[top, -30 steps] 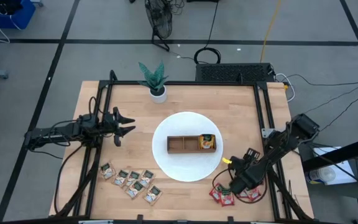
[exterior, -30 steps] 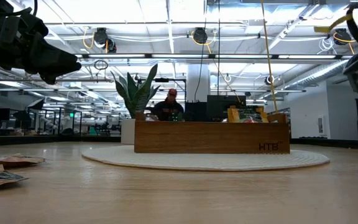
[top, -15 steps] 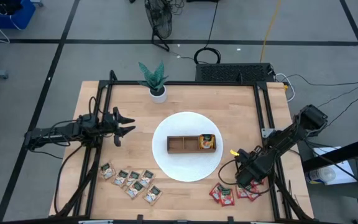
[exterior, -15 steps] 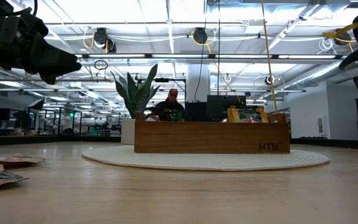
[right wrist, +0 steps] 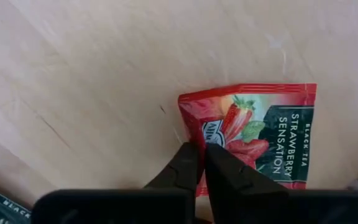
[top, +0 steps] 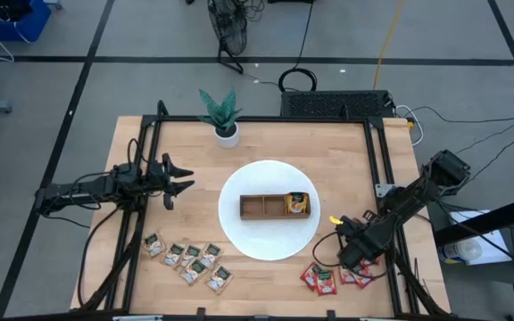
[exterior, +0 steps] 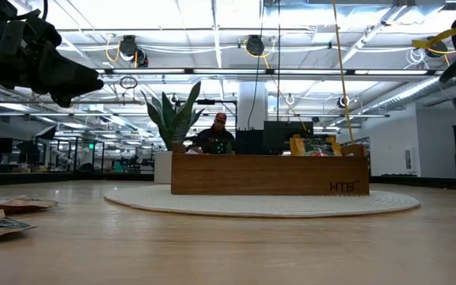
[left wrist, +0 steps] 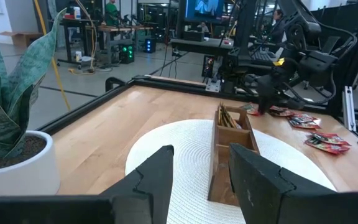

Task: Pick & Place Tea
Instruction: Put the red tea bag into the middle section of the wooden organizer

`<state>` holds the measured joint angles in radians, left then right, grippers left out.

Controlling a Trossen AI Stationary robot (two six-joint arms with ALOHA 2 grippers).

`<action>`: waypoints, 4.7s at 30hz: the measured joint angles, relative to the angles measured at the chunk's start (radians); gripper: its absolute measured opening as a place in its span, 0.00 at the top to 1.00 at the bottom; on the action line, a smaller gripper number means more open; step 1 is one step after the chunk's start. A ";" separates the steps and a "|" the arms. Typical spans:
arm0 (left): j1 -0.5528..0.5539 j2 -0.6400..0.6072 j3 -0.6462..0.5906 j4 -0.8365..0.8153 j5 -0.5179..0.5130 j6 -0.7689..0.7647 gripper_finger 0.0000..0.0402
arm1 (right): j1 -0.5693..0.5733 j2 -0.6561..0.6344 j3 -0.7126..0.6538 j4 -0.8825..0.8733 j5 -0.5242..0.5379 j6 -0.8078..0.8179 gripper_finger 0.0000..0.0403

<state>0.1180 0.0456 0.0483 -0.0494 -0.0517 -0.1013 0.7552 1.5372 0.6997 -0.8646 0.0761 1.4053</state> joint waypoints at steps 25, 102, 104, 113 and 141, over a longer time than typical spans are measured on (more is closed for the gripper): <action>0.000 0.000 0.000 0.000 0.000 0.000 0.61 | -0.115 0.031 0.314 0.793 0.857 -1.201 1.00; 0.000 0.000 0.000 0.000 0.000 0.000 0.61 | -0.635 0.133 0.474 0.522 0.102 -1.434 1.00; 0.000 0.000 0.000 0.000 0.000 0.000 0.61 | -0.634 0.177 0.474 0.538 0.101 -1.444 1.00; 0.000 0.000 0.000 0.000 0.001 0.000 0.61 | -0.646 0.284 0.473 0.528 0.005 -1.417 1.00; 0.000 0.000 0.000 0.000 0.000 0.000 0.61 | -0.614 0.361 0.471 0.626 0.325 -1.365 1.00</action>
<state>0.1181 0.0456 0.0479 -0.0498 -0.0517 -0.1013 0.1412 1.8980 1.1711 -0.2384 0.4012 0.0401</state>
